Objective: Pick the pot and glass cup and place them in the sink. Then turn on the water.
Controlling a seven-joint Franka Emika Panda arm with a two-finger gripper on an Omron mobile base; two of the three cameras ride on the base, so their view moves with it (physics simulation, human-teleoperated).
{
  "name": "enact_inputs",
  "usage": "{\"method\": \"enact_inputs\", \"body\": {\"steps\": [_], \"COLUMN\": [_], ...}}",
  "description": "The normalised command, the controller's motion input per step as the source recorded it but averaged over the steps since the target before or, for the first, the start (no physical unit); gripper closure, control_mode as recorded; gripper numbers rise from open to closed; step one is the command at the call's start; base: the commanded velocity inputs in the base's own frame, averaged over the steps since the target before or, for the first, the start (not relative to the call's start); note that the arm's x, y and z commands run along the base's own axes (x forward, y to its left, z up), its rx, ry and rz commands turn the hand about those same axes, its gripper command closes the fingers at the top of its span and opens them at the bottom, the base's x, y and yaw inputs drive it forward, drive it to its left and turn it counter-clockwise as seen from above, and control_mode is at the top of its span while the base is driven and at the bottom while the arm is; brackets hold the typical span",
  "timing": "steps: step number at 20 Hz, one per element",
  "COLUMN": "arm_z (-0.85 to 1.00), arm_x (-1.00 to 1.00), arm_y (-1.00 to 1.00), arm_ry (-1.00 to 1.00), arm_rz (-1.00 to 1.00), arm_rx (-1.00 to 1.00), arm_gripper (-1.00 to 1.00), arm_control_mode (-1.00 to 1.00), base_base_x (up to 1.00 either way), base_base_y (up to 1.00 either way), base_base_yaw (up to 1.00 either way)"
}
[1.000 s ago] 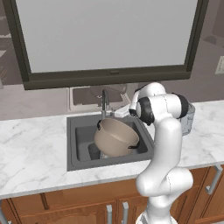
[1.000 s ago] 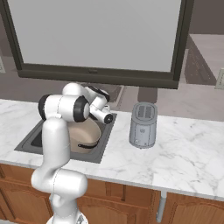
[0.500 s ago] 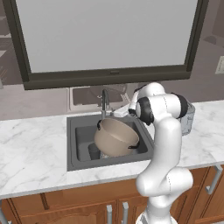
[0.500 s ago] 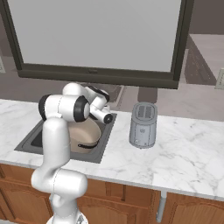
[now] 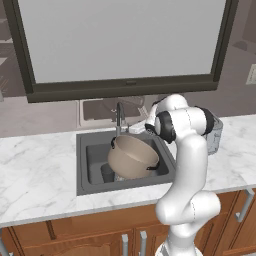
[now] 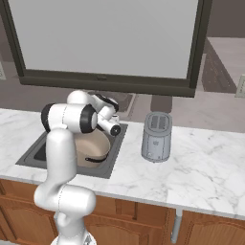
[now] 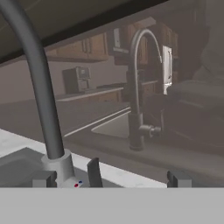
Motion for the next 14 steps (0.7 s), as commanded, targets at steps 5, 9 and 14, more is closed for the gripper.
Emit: {"method": "enact_inputs", "body": {"steps": [5, 9, 14], "arm_z": [-0.07, -0.08, -0.1], "arm_x": [0.0, 0.09, 0.11], "arm_y": [0.0, 0.0, 0.03], "arm_ry": [0.0, 0.0, 0.0], "arm_rz": [-0.06, -0.01, 0.0], "arm_rx": [0.0, 0.0, 0.0], "arm_gripper": [-1.0, -1.0, -1.0], "arm_control_mode": [-1.0, -1.0, -1.0], "base_base_x": [0.0, 0.0, 0.0], "base_base_y": [0.0, 0.0, 0.0], "base_base_yaw": [0.0, 0.0, 0.0]}}
